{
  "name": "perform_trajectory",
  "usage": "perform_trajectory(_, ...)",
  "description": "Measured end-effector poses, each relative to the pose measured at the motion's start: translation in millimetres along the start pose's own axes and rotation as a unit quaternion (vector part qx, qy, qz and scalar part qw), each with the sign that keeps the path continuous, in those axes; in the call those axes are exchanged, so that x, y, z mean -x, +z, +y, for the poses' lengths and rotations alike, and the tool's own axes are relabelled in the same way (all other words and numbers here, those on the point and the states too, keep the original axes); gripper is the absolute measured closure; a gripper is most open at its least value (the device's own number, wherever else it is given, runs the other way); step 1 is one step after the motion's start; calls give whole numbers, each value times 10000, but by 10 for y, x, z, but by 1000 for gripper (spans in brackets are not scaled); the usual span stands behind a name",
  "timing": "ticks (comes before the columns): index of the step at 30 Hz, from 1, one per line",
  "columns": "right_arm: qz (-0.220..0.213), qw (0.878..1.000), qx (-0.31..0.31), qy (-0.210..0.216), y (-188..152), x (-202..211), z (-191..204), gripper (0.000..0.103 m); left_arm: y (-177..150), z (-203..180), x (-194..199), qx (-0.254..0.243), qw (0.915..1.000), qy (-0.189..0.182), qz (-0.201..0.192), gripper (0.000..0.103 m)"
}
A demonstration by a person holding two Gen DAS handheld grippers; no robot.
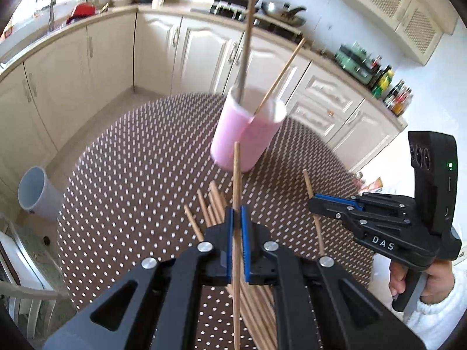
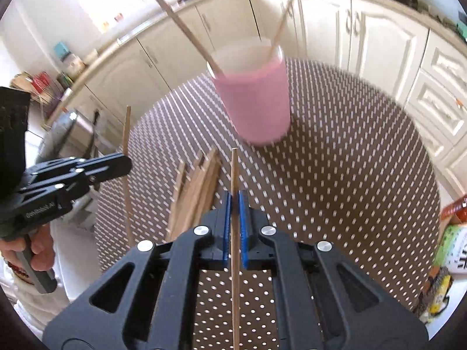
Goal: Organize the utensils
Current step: 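Close the left tool on a chopstick while the right tool grasps another, then raise the left tool's chopstick into the pink cup while the right tool inserts its chopstick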
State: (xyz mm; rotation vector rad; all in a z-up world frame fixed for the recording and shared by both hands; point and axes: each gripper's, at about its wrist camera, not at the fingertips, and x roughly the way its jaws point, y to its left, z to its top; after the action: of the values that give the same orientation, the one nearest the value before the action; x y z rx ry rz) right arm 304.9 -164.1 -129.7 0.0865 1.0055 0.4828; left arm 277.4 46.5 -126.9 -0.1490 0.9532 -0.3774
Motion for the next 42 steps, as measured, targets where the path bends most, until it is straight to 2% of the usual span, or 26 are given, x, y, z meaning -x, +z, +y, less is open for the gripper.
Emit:
perform_trajectory(10,-956,9951,236,126,131,590,96,97,146,-279,728,-233,9958,-189,-860,97)
perform_trajectory(16,-1575,9869,365,-5,255,808,224,97,367,-567,883,-424,9894,-135,-1382,97)
perform_trajectory(23,-2349,9712,375,-121,498,1111,256,97,693,-845,894,-580,9789,126,-1953,97)
perform_trajectory(29,-2933,9556,235,-157,743,1305,224,97,1035,-925,815,-417,9709,164,-2352,97)
perform_trajectory(37,-3565,9334,228,-330,1004,1355,250,97,1351,-943,740,-227,9520,215,-3045,97)
perform_trajectory(40,-3706,9277,270,-362,1056,1285,237,97,1411,-905,669,-165,9504,104,-3104,97)
perform_trajectory(42,-3746,9258,288,-421,1075,1228,223,97,1398,-873,617,-192,9480,192,-3171,97)
